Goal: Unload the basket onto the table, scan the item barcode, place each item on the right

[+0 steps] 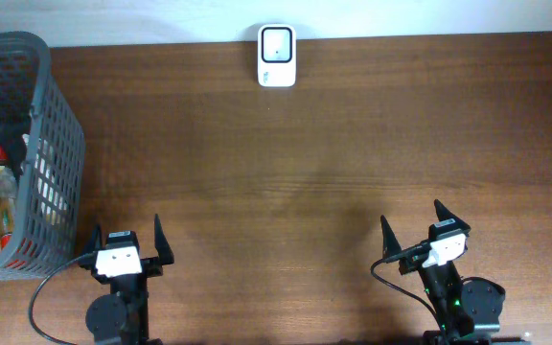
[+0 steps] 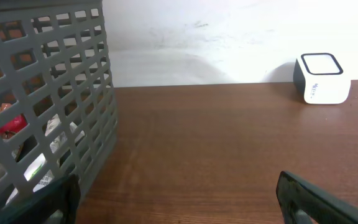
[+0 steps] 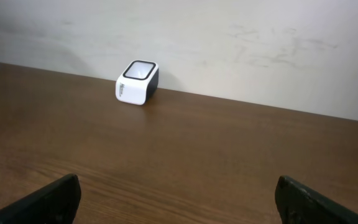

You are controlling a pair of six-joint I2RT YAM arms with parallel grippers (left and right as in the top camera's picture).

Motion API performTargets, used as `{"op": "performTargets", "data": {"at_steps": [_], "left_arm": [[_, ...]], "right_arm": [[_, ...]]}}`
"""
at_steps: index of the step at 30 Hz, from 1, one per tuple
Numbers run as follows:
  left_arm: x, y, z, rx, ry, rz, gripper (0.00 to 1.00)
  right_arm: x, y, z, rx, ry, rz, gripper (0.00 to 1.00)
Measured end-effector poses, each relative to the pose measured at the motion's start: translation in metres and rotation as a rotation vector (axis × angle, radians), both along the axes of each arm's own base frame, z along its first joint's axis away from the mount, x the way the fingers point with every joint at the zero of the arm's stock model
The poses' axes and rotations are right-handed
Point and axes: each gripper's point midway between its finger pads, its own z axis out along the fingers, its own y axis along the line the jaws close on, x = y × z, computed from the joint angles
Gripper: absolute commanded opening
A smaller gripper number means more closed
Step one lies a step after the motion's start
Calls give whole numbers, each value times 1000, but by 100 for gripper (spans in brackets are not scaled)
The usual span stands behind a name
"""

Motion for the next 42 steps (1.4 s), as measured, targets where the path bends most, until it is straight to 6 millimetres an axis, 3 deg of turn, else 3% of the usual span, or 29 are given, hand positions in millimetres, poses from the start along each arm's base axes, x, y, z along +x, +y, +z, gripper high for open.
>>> {"op": "performTargets", "data": {"at_steps": [4,10,14,17,24,31,36,42], "left_arm": [[0,-1,0,0,-1,-5,99],[2,-18,12,-9,0,-107,99],[6,-23,55,-30,75,-140,99],[22,-27,93,-64,183,-176,99],[63,-26,118,-159,491,-205,99],[93,-34,115,-188,494,-279,99],[97,-37,123,-186,462,-305,100],[96,-24,172,-143,402,-226,99]], "right_arm": [[0,0,0,0,0,0,99],[0,0,0,0,0,0,99],[0,0,0,0,0,0,99],[0,0,0,0,0,0,99],[0,0,0,0,0,0,99],[0,0,0,0,0,0,99],[0,0,0,0,0,0,99],[0,0,0,0,0,0,99]]}}
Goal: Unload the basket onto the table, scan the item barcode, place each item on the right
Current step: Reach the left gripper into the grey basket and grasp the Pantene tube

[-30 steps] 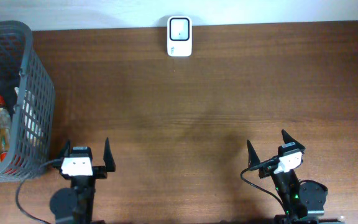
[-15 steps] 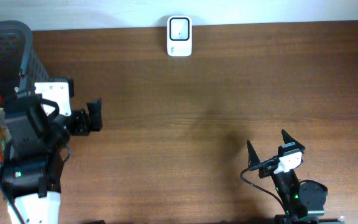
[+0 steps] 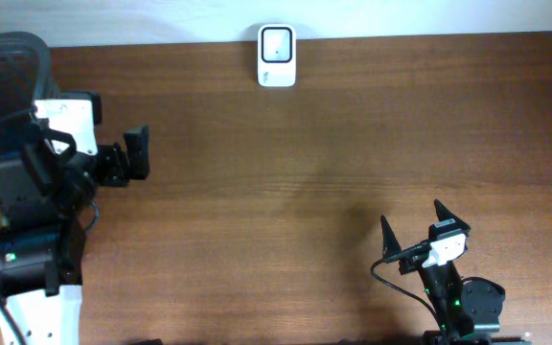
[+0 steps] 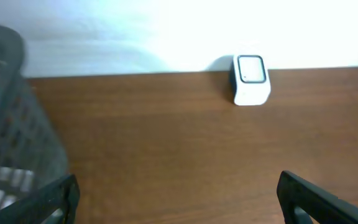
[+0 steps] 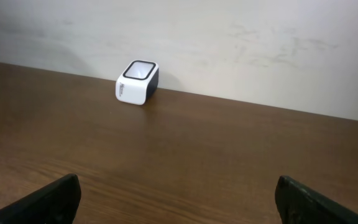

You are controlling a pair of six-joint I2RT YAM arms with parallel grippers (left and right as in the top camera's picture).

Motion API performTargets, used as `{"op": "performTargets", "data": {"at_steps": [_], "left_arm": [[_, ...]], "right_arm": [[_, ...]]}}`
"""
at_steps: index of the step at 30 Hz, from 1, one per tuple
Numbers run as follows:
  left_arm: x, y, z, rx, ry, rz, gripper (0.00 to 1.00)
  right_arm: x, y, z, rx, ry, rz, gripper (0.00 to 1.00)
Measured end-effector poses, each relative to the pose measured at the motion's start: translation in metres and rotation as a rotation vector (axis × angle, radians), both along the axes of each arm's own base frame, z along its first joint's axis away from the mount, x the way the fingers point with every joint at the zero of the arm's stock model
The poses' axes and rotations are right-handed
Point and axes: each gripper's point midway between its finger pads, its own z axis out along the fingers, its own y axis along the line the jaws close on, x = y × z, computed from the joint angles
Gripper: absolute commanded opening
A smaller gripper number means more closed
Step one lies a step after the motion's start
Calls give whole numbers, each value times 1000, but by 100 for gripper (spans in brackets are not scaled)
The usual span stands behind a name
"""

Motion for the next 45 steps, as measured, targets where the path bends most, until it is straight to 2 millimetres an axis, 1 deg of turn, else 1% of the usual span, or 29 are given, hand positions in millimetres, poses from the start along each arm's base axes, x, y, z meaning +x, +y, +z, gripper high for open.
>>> {"op": "performTargets", "data": {"at_steps": [1,6,10,12,15,22,23,26,28,31,32,33,34,35,39,40,41,42,43,45], "left_arm": [[0,4,8,15,-14,24,99],[-2,33,30,78,-3,180,99],[11,56,47,130,73,281,99],[24,66,59,150,81,316,99],[32,71,68,160,76,335,99],[29,71,69,164,95,341,99],[28,71,73,164,98,340,99],[29,72,89,164,85,341,99],[33,72,115,164,29,346,99],[27,81,150,173,-64,414,99],[22,91,163,184,-100,465,99],[19,100,168,191,-112,504,99],[14,112,169,198,-112,547,99],[11,120,169,201,-109,571,99],[-1,169,175,213,-131,715,99],[-2,183,176,210,-143,743,97],[-3,196,173,205,-134,763,93],[-3,203,169,200,-124,770,89],[-1,221,153,177,-77,783,86],[4,236,129,148,-4,785,84]], "right_arm": [[0,0,0,0,0,0,99],[0,0,0,0,0,0,99],[0,0,0,0,0,0,99],[0,0,0,0,0,0,99],[0,0,0,-1,-1,0,99],[0,0,0,0,0,0,99],[0,0,0,0,0,0,99],[0,0,0,0,0,0,99],[0,0,0,0,0,0,99],[0,0,0,-1,-1,0,99],[0,0,0,0,0,0,99],[0,0,0,0,0,0,99],[0,0,0,0,0,0,99],[0,0,0,-1,-1,0,99],[0,0,0,0,0,0,99],[0,0,0,0,0,0,99],[0,0,0,0,0,0,99],[0,0,0,0,0,0,99],[0,0,0,-1,-1,0,99],[0,0,0,0,0,0,99]]}}
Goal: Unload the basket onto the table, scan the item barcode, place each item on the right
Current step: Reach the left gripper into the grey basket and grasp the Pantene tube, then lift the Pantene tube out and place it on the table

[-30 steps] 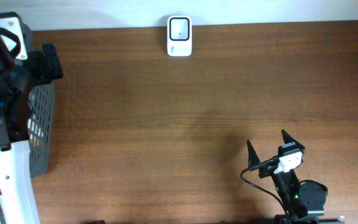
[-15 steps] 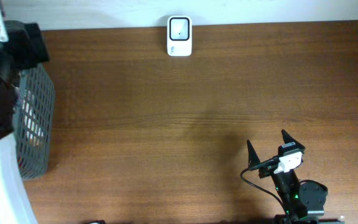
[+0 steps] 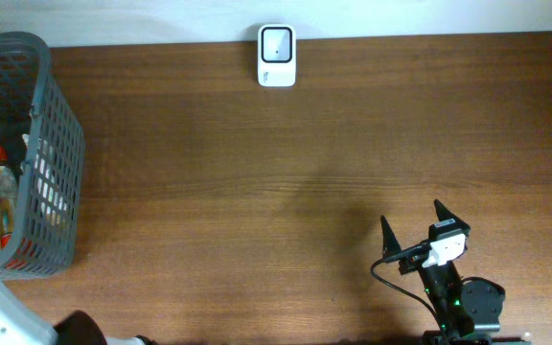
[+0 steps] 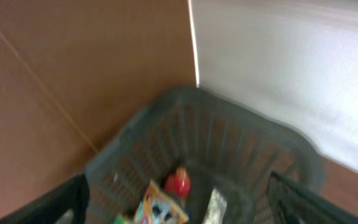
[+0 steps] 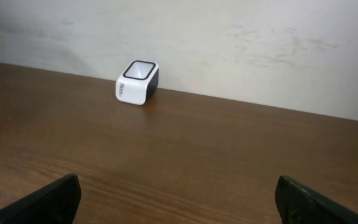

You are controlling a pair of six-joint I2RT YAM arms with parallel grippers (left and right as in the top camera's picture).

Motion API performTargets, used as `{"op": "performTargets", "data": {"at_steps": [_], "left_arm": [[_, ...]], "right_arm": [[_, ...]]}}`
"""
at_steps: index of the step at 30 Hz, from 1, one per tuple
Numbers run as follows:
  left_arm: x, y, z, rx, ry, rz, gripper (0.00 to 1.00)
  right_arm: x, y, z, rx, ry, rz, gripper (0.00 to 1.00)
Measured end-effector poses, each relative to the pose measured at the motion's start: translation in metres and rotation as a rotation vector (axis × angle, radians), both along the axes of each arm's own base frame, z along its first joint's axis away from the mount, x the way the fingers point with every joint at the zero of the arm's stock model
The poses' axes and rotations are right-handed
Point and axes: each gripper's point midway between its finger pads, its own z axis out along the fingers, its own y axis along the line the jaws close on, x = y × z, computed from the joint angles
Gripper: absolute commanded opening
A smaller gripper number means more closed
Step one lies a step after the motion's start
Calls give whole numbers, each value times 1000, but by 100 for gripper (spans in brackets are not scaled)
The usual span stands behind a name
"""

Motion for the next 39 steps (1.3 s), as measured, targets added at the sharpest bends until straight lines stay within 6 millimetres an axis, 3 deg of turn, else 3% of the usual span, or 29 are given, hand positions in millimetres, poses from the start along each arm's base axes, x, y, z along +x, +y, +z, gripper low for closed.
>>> {"op": "performTargets", "data": {"at_steps": [5,10,16,22,23,25,27,28,30,36,38,39], "left_arm": [[16,42,-112,-198,241,4,84],[47,25,-200,-338,387,-224,70],[61,19,-297,-498,532,-311,68],[66,3,-370,-584,646,-352,64],[64,1,-387,-604,667,-350,61],[58,-1,-412,-624,694,-347,42],[54,-2,-422,-624,705,-348,31],[54,-1,-423,-618,707,-344,17],[54,2,-424,-612,706,-338,3],[52,1,-418,-635,708,-320,0],[59,5,-402,-626,685,-309,0],[67,11,-386,-600,650,-305,0]], "right_arm": [[0,0,0,0,0,0,99],[0,0,0,0,0,0,99],[0,0,0,0,0,0,99],[0,0,0,0,0,0,99],[0,0,0,0,0,0,99],[0,0,0,0,0,0,99],[0,0,0,0,0,0,99],[0,0,0,0,0,0,99],[0,0,0,0,0,0,99],[0,0,0,0,0,0,99],[0,0,0,0,0,0,99],[0,0,0,0,0,0,99]]}}
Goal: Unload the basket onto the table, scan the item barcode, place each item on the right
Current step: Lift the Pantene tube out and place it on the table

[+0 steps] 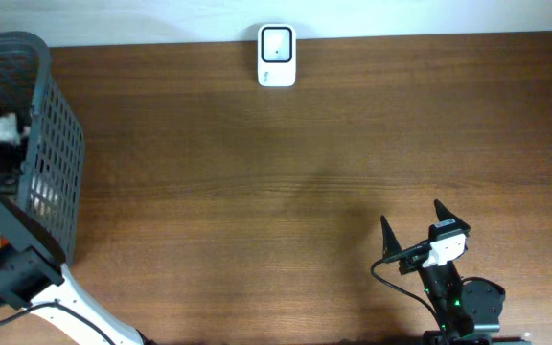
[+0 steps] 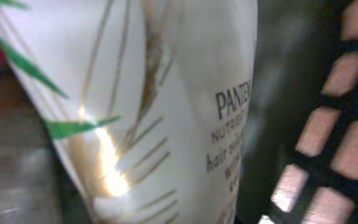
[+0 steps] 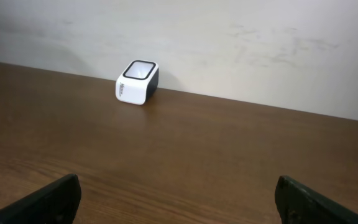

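Observation:
A white Pantene bottle [image 2: 185,106] with green and gold leaf lines fills the left wrist view at very close range, beside the grey basket's mesh [image 2: 328,155]. Overhead, my left arm [image 1: 8,259] reaches into the grey basket [image 1: 60,115] at the table's left edge. Its fingers show in neither view, so I cannot tell whether they hold anything. The white barcode scanner [image 1: 277,43] [image 3: 138,82] stands at the table's far edge by the wall. My right gripper [image 1: 411,215] [image 3: 178,186] rests open at the near right with nothing between its fingers.
The wooden table [image 1: 286,182] stretches between basket and scanner. A pale wall [image 3: 229,43] rises directly behind the scanner. The basket's other contents are covered by my left arm in the overhead view.
My left wrist was above the basket looking down at its contents. Now it is down inside, with the white bottle pressed close to the camera. The right arm has not moved.
Both grippers first rested open at the table's near edge. Then the left arm stood raised beside the basket, facing the scanner. After that it looked down into the basket from above, and now it is down among the items. The right arm stayed put throughout.

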You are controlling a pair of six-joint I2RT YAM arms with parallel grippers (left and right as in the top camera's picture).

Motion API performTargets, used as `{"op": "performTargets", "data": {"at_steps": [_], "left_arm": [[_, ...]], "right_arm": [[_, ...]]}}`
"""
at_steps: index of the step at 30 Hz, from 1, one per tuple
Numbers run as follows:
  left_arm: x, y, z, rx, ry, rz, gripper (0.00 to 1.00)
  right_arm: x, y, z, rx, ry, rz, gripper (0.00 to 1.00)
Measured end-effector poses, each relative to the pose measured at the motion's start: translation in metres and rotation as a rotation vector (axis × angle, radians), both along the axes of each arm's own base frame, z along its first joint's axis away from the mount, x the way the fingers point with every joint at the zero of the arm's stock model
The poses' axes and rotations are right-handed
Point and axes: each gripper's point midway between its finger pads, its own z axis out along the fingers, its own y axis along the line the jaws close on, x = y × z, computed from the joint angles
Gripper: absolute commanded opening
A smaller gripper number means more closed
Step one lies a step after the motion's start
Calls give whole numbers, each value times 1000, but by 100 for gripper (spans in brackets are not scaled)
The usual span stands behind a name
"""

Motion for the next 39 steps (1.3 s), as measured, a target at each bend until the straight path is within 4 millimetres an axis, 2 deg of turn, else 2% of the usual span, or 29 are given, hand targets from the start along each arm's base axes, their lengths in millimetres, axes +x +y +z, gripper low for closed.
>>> {"op": "performTargets", "data": {"at_steps": [2,3,5,6,7,9,10,11,13,15,16,17,18,20,23,26,28,32,33,36,38,39], "left_arm": [[8,6,35,37,-62,19,0],[12,8,63,67,-113,36,0],[15,10,134,147,-248,62,0],[10,3,189,208,-352,66,0],[4,-6,225,247,-420,61,0],[-11,-41,285,288,-537,23,0],[-18,-65,309,294,-586,-15,0],[-23,-93,327,289,-624,-66,0],[-22,-141,335,250,-644,-170,1],[-13,-186,321,184,-610,-272,2],[-9,-206,308,145,-578,-314,2],[-7,-231,286,97,-521,-363,1],[-5,-256,257,48,-453,-416,0],[4,-303,185,-29,-320,-497,0],[0,-351,80,-96,-180,-545,0],[-12,-376,20,-121,-126,-568,1],[-19,-384,-7,-129,-97,-576,8],[-17,-386,-34,-138,-64,-558,60],[-17,-386,-39,-140,-54,-552,65],[-14,-383,-42,-125,-54,-542,66],[-14,-383,-40,-123,-49,-540,72],[-11,-383,-31,-120,-56,-539,74]], "right_arm": [[0,0,0,0,0,0,99],[0,0,0,0,0,0,99],[0,0,0,0,0,0,99],[0,0,0,0,0,0,98],[0,0,0,0,0,0,99],[0,0,0,-1,0,0,99],[0,0,0,0,0,0,99],[0,0,0,0,0,0,99],[0,0,0,0,0,0,99],[0,0,0,0,0,0,99],[0,0,0,0,0,0,99],[0,0,0,0,0,0,99],[0,0,0,0,0,0,99],[0,0,0,0,1,0,98],[0,0,0,0,0,0,99],[0,0,0,0,0,0,99],[0,0,0,0,0,0,99],[0,0,0,0,0,0,99],[0,0,0,0,0,0,99],[0,0,0,0,0,0,99],[0,0,0,0,0,0,99],[0,0,0,0,0,0,99]]}}
